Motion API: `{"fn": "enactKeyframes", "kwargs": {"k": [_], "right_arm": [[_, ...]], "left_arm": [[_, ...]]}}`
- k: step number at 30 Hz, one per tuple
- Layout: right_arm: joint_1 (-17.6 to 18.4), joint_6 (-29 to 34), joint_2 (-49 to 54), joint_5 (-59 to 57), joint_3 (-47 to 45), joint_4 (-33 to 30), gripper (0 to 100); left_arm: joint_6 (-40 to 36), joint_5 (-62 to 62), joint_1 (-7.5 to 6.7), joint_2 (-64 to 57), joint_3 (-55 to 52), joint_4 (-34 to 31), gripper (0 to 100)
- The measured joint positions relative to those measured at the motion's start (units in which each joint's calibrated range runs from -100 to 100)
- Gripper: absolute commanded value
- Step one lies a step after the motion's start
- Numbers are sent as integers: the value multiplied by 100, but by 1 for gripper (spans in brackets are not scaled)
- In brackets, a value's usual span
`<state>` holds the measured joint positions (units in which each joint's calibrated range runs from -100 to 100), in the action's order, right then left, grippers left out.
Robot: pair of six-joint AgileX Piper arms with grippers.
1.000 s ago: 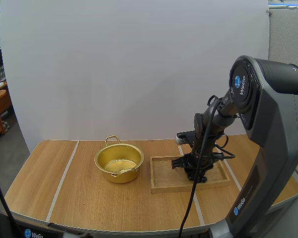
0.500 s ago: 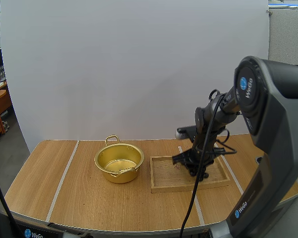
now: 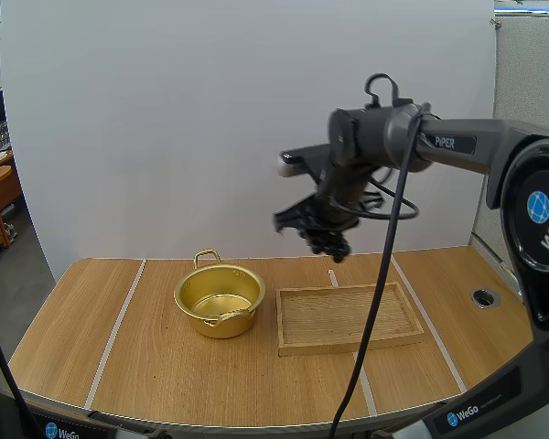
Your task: Open the pot, put the grape inside, and close it
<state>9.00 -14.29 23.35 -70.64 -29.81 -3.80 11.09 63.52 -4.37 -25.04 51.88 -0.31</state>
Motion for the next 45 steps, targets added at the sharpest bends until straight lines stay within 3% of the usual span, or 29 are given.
{"fn": "enactKeyframes", "kwargs": {"k": [3, 19, 45], "right_arm": [[361, 0, -28, -78, 350, 57, 0], [1364, 0, -1223, -80, 1260, 299, 0], [1406, -121, -2889, -165, 1289, 277, 0]], "left_arm": [[0, 0, 0, 0, 0, 0, 0], [0, 0, 0, 0, 0, 0, 0], [0, 0, 0, 0, 0, 0, 0]]}}
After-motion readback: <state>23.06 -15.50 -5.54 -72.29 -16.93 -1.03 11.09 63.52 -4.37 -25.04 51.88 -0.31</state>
